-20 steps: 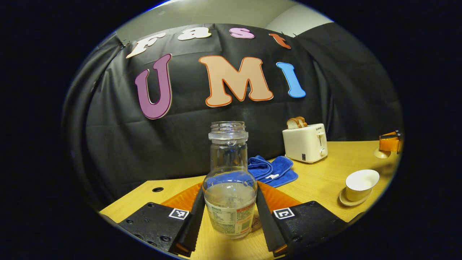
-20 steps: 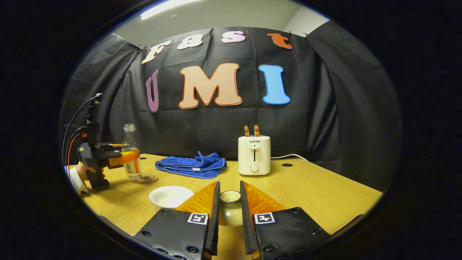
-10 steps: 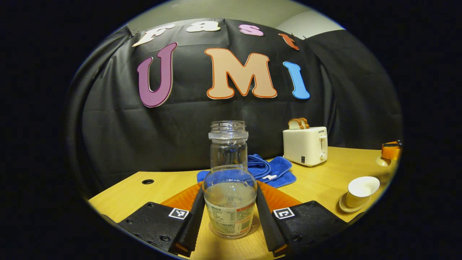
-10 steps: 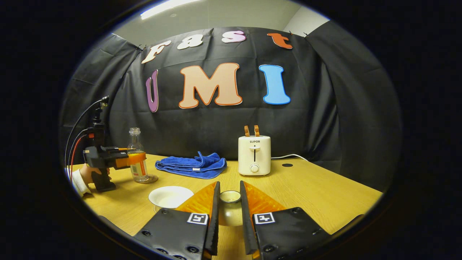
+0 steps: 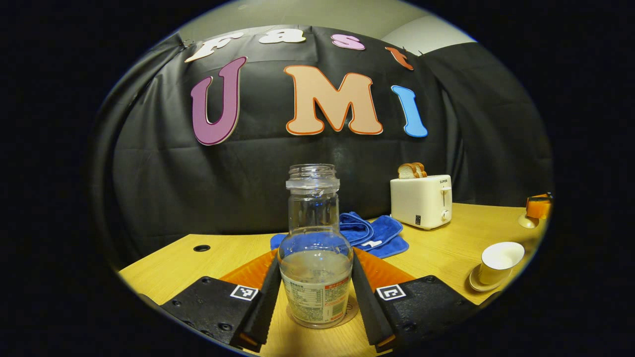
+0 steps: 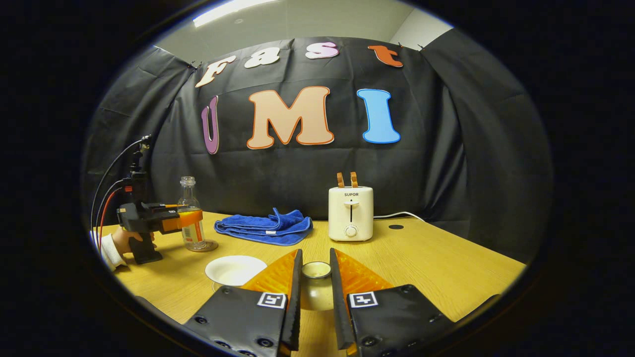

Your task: Open the teacup lid with one hand, grasp the water bottle and pour water into the teacup with the other hand; after pouring, place the water bottle on the coaster and then close the teacup lid.

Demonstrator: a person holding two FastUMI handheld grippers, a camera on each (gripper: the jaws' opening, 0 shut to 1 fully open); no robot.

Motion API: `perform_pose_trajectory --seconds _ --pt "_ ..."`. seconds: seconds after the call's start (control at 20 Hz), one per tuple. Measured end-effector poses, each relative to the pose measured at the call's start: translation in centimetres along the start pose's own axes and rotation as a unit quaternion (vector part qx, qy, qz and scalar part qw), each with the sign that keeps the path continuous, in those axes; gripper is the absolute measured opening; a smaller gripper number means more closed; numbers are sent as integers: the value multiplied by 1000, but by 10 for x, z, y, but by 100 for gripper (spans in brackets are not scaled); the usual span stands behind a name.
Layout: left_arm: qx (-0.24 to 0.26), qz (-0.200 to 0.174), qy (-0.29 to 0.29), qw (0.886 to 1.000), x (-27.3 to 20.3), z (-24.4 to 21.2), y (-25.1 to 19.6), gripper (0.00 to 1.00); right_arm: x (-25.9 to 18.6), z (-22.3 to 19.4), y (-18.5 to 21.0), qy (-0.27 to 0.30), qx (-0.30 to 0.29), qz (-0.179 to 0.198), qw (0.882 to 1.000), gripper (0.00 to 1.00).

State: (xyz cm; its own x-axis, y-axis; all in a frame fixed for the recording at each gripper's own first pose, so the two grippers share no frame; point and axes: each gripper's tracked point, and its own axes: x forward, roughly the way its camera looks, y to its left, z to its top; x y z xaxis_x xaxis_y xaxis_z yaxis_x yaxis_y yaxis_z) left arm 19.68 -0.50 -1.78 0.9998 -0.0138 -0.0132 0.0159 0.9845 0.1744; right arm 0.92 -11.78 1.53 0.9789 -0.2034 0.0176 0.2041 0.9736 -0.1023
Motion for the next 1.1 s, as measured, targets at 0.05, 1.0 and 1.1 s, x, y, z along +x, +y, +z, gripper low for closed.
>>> perform_pose_trajectory --seconds 0.05,1.0,1.1 --pt "1 1 3 1000 1 -1 1 71 0 1 0 0 0 0 1000 31" --pt "-42 39 3 998 -51 -6 21 96 11 -1 50 3 3 84 996 32" --pt "-37 37 3 999 -60 -4 20 96 18 -4 66 5 3 101 995 32"
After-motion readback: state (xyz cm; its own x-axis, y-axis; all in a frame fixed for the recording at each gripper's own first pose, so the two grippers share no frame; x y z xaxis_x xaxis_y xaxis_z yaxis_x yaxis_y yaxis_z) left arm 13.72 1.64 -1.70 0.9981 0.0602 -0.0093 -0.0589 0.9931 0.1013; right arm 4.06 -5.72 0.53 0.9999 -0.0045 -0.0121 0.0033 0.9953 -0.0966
